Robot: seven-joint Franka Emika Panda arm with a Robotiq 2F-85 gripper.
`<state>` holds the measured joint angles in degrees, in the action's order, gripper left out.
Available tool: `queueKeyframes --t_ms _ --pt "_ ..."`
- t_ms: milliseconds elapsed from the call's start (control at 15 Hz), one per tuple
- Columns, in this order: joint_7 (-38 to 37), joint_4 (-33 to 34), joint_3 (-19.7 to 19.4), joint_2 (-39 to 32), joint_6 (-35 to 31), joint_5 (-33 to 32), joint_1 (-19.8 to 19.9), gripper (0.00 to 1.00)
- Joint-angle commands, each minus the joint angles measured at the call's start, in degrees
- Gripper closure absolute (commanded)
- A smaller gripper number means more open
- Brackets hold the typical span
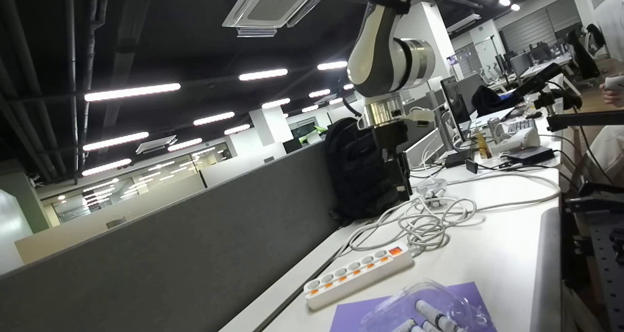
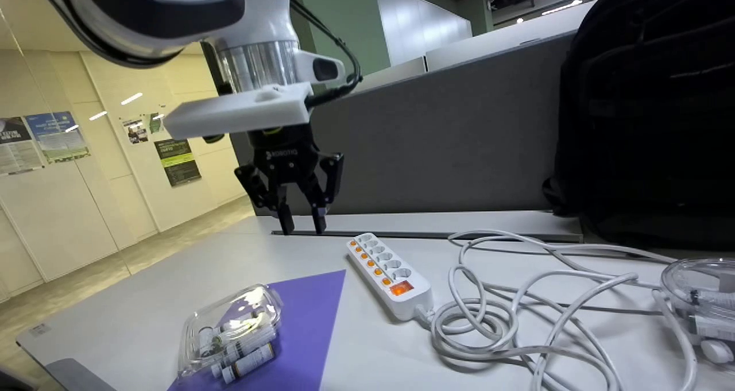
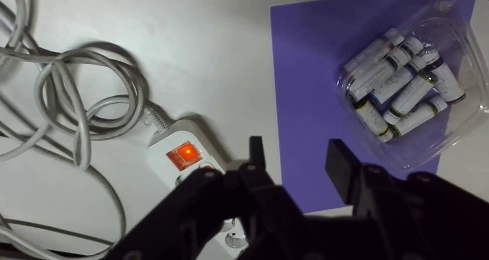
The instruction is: Turn on the small switch on the adapter
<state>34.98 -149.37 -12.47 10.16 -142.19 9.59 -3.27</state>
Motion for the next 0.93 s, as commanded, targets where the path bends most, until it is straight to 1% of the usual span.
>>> queueKeyframes --t_ms 0,133,200,333,400,467,600,867 --pt "1.7 3.4 2.8 -7.4 -2.8 2.1 0.3 0.81" --pt "4.3 3.7 4.5 -9.9 -6.3 3.7 0.5 0.95" --pt "5.8 3.7 5.6 -11.0 -9.1 4.9 0.6 0.99" --pt "8.0 3.8 7.8 -13.1 -15.7 6.9 1.0 1.0" --pt "7.8 4.2 8.8 -14.3 -18.3 6.6 1.5 1.0" --pt "6.0 2.5 9.1 -12.2 -15.4 5.1 2.3 0.99" --pt "6.1 3.0 10.4 -13.8 -18.1 5.1 2.7 0.99" --pt "6.3 3.4 10.6 -14.3 -18.5 5.0 3.1 1.0"
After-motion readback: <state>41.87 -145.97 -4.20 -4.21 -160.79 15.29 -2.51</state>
